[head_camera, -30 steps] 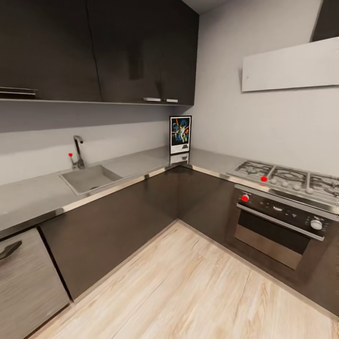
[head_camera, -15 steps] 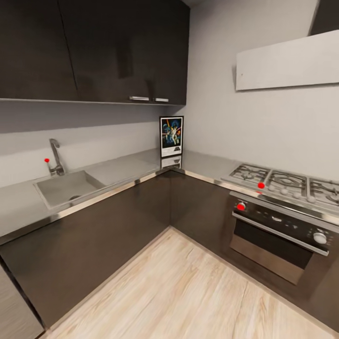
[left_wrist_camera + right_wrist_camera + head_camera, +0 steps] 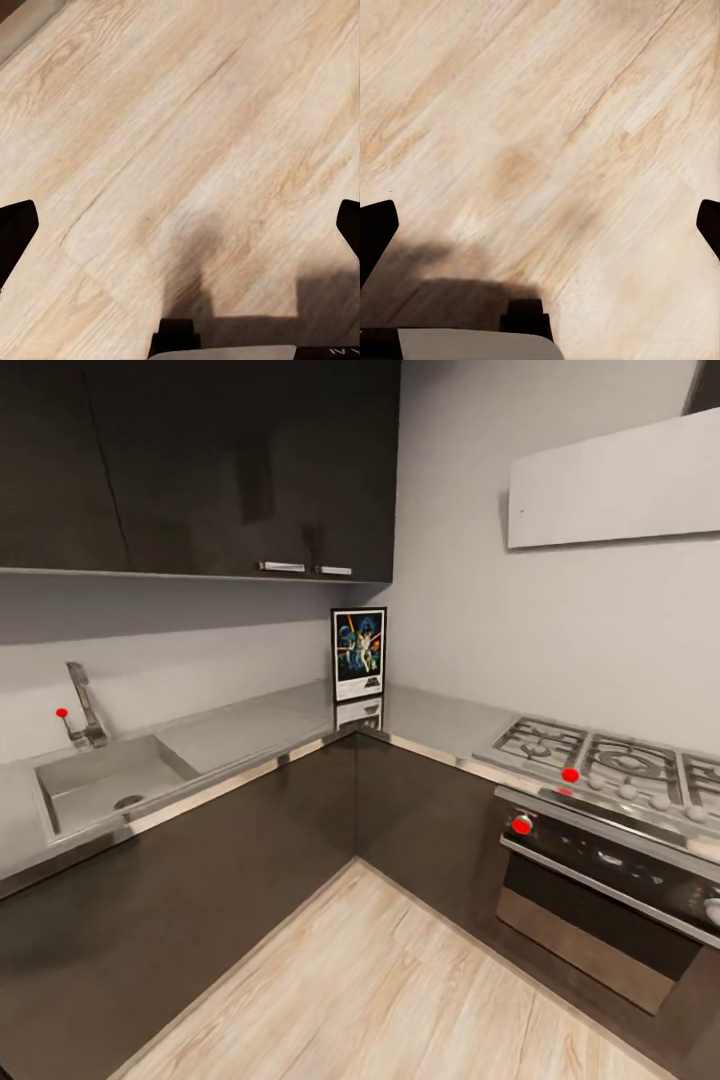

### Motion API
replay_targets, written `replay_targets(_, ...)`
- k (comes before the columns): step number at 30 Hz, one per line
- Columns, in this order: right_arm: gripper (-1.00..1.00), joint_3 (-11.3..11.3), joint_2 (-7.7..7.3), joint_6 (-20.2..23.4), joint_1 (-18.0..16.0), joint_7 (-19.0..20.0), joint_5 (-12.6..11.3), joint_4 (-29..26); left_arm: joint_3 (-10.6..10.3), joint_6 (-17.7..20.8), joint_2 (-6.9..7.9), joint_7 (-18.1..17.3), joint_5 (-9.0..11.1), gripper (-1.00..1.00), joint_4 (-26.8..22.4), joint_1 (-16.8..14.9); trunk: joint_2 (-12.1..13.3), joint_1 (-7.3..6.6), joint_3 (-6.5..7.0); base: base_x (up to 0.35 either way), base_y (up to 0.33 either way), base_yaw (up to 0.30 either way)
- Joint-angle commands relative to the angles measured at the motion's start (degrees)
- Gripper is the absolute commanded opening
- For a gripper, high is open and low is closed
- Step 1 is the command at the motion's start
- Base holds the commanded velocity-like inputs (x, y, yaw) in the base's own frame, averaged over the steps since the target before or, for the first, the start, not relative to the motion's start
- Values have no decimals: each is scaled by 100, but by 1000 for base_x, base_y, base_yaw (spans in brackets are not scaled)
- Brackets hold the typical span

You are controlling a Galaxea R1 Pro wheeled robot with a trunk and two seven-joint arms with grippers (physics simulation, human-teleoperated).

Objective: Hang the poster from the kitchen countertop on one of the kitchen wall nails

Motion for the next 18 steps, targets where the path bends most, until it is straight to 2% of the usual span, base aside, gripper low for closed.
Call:
replay_targets(1,100,7,-2,-18,-3,-1,5,4,5,-10,-1,0,-4,100,-6,2,-2,4,-5,335,-7,0)
replay_targets(18,100,7,0,-18,-3,-1,6,4,5,-10,31,0,-4,100,-6,2,-2,4,-5,335,-1,0)
